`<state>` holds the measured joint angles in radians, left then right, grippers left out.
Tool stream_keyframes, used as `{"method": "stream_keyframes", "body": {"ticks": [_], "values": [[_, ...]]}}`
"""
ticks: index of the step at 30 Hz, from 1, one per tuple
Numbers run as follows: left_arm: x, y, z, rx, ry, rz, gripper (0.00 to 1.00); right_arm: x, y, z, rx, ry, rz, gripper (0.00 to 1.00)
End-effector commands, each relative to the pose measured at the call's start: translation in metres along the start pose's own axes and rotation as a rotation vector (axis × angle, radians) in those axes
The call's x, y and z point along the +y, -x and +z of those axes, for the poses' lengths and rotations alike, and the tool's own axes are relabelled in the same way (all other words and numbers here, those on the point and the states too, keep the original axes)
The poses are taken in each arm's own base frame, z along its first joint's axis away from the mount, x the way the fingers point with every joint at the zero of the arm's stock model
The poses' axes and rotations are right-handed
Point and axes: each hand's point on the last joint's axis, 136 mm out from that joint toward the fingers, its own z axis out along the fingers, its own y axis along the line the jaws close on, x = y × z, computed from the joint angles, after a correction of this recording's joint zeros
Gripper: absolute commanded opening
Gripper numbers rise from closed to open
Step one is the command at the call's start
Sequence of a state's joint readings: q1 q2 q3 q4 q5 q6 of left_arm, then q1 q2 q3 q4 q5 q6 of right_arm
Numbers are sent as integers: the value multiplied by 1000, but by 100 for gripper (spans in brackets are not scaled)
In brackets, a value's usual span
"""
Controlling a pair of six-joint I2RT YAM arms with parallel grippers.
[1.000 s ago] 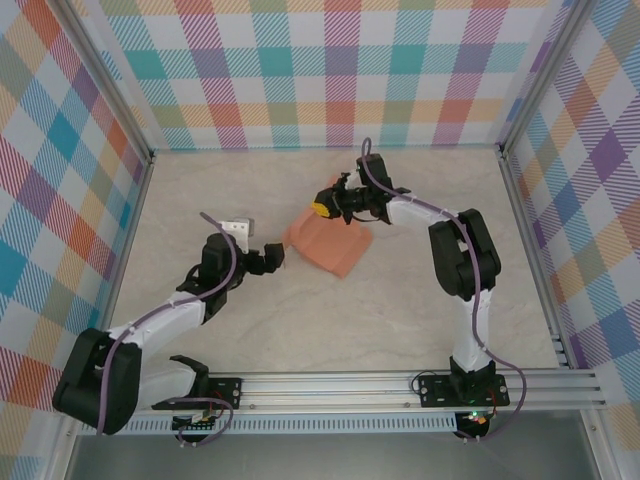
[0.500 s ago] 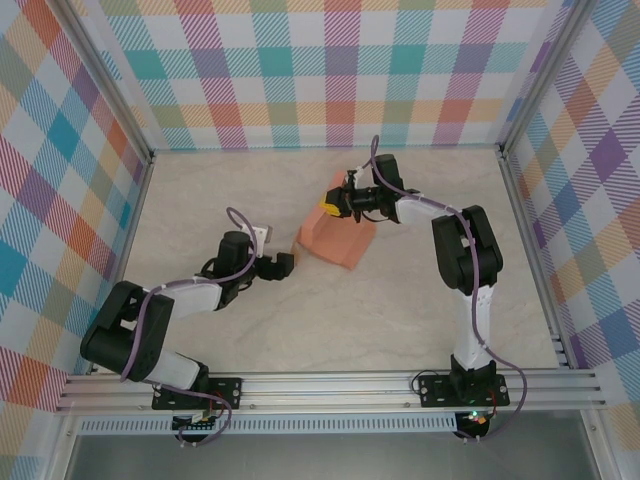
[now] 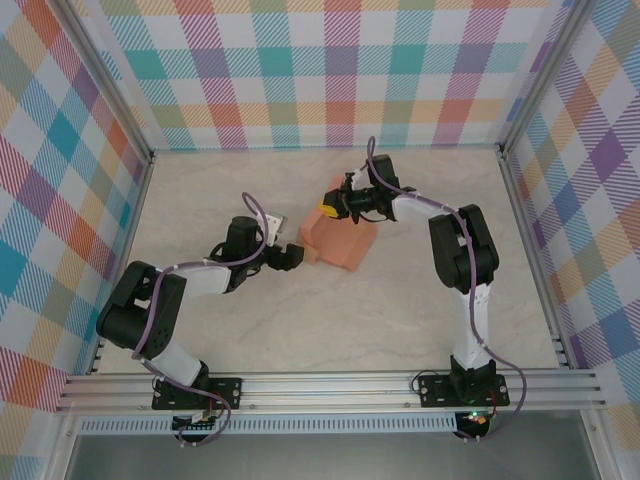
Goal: Fold the paper box
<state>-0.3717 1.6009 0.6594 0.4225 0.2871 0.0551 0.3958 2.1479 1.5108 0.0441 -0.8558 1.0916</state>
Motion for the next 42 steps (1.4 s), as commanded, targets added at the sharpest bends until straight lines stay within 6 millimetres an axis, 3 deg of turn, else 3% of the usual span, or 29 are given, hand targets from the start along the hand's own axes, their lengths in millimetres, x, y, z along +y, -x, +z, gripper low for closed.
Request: {"method": "stream_keyframes", "body": {"ticks": [1,10,16,23,32,35,42], "values": [[-4,11,3,-28,-10,43,92,-21,-1,7,2,-91,82,9],[-37,17,-4,-92,-160,203,96,-29,-8,11,3,-162,66,12],[-28,21,15,-71,-32,236,96,-40,-13,15,3,-198,30,16],[-23,35,19,-111,9,117,96,-51,-18,14,-7,-199,48,31],[-19,15,18,-114,84,27,95,-47,-26,10,17,-147,23,42],[-20,14,15,-126,79,21,95,-50,-26,7,21,-150,26,43],[-52,9,23,-131,-27,83,98,-54,-23,10,8,-144,66,33]]}}
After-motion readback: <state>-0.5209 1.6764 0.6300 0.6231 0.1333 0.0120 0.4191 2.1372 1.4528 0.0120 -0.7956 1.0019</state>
